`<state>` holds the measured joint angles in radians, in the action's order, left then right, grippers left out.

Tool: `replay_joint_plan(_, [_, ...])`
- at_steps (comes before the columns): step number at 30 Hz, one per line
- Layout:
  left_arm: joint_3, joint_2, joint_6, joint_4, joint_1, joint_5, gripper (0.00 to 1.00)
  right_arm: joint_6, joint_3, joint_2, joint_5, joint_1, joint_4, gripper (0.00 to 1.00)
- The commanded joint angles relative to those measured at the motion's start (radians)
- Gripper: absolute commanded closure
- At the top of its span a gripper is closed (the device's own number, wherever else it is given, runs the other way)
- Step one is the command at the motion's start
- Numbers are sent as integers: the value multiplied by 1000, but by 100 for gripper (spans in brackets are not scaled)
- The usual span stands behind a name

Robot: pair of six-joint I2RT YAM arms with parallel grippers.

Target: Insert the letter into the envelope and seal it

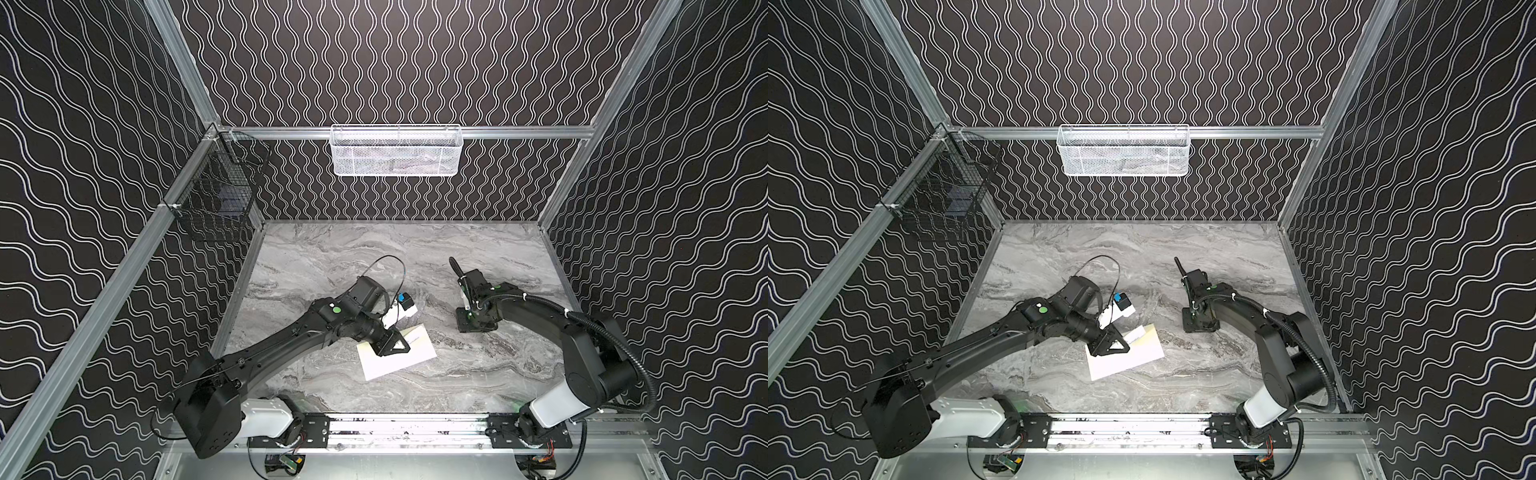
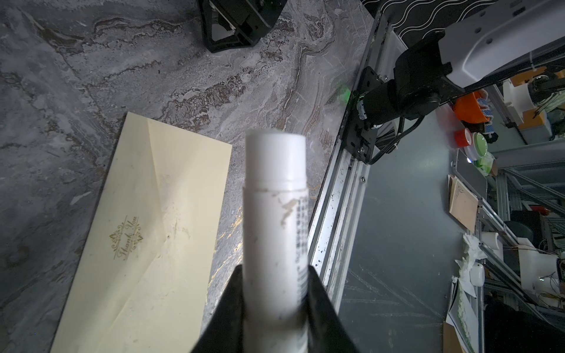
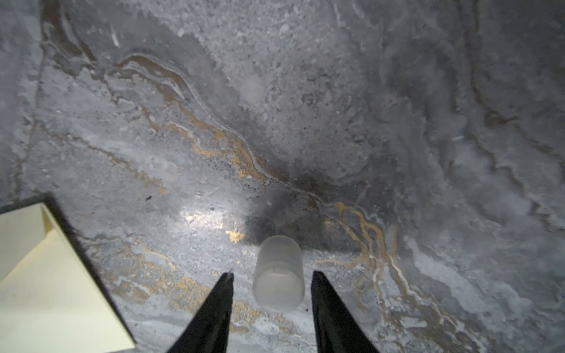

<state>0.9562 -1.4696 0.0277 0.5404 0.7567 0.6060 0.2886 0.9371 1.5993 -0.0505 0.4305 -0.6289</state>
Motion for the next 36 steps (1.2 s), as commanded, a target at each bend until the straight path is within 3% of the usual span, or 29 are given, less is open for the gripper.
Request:
replay_joint_plan(1, [-3,6,5,-25,-2,-2,100,5,10,11,-13,1,11,59])
replay_joint_plan(9, [-7,6,5,-31,-1,3,100,1,8,22,-12,1,16,68])
replay_joint_plan(20, [-8,8,4,-32,-2,-7,100,-2,14,-6,0,0,-2,73])
replay_joint_plan(36, [36,35,-17,-49,-3,-6,100,10,12,-367,297,1,-3,77])
